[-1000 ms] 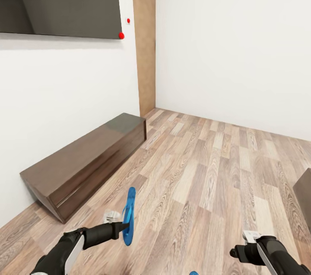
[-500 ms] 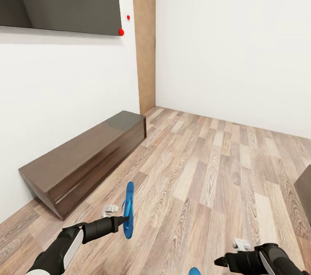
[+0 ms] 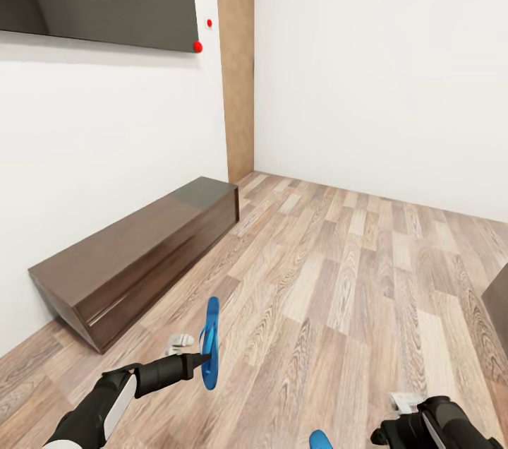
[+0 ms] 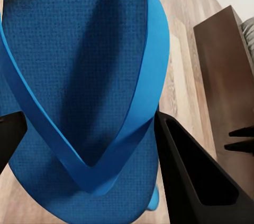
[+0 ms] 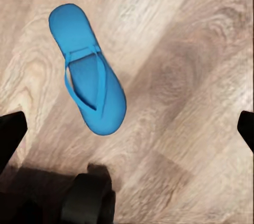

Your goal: In the bedroom, move the book from the bed onto either nightstand, and place the two sandals side by side next to the bed.

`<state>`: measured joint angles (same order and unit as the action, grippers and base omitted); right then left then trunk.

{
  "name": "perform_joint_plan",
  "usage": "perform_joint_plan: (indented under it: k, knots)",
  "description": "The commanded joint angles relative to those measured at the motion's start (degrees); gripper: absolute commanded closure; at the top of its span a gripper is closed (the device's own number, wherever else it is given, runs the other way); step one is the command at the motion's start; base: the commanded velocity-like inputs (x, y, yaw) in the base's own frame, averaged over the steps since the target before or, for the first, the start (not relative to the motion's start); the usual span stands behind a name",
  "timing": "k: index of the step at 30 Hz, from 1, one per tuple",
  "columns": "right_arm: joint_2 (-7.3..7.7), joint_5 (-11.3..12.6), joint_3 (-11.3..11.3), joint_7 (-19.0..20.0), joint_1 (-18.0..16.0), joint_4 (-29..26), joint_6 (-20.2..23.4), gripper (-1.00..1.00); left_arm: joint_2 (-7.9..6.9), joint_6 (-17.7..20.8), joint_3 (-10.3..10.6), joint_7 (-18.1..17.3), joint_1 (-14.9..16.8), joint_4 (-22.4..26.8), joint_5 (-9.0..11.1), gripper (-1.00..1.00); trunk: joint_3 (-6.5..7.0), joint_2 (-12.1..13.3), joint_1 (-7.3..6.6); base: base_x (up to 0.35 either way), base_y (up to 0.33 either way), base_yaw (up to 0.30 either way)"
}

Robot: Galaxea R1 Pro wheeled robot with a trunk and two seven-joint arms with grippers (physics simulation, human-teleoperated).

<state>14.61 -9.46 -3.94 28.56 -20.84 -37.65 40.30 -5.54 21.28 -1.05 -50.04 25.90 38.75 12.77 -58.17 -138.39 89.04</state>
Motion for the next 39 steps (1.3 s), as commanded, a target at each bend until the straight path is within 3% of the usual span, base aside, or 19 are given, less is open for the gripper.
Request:
perform_joint_plan:
  k: [1, 3, 6, 10, 16, 39]
  knots:
    - [-0.11, -0.51, -0.16, -4.17, -0.02, -0.05, 0.21, -1.0, 0.0, 0.38, -0.03, -0.17, 0.03, 0.01, 0.32, 1.0, -0.24, -0.44, 0.21, 0.0, 0.0, 0.0]
    - [-0.25, -0.55, -0.04, -14.76, -0.05, 0.14, 0.14, -1.0, 0.0, 0.37, -0.01, -0.22, 0.03, 0.01, 0.33, 1.0, -0.6, -1.24, 0.65, 0.0, 0.0, 0.0]
    - [-0.27, -0.56, -0.08, -17.19, -0.04, 0.09, 0.11, -1.0, 0.0, 0.38, 0.0, -0.23, 0.03, 0.01, 0.33, 1.0, -1.13, -2.44, 1.31, 0.0, 0.0, 0.0]
    - [-0.4, -0.56, -0.09, -17.69, -0.07, -0.26, 0.05, -1.0, 0.0, 0.38, 0.0, -0.21, 0.03, 0.01, 0.33, 1.0, -1.85, -4.05, 2.19, 0.0, 0.0, 0.0]
    - [-2.13, -0.5, -0.16, -17.62, -0.07, -2.53, 0.11, -1.0, 0.0, 0.35, 0.0, -0.15, 0.03, -0.08, 0.33, 1.0, -3.1, -4.9, 2.73, 0.0, 0.0, 0.0]
    - [-2.22, -0.49, -0.19, -17.75, -0.08, -2.68, -0.05, -1.0, 0.0, 0.35, -0.1, -0.07, 0.03, -0.08, 0.33, 1.0, -8.19, -5.21, 3.32, 0.0, 0.0, 0.0]
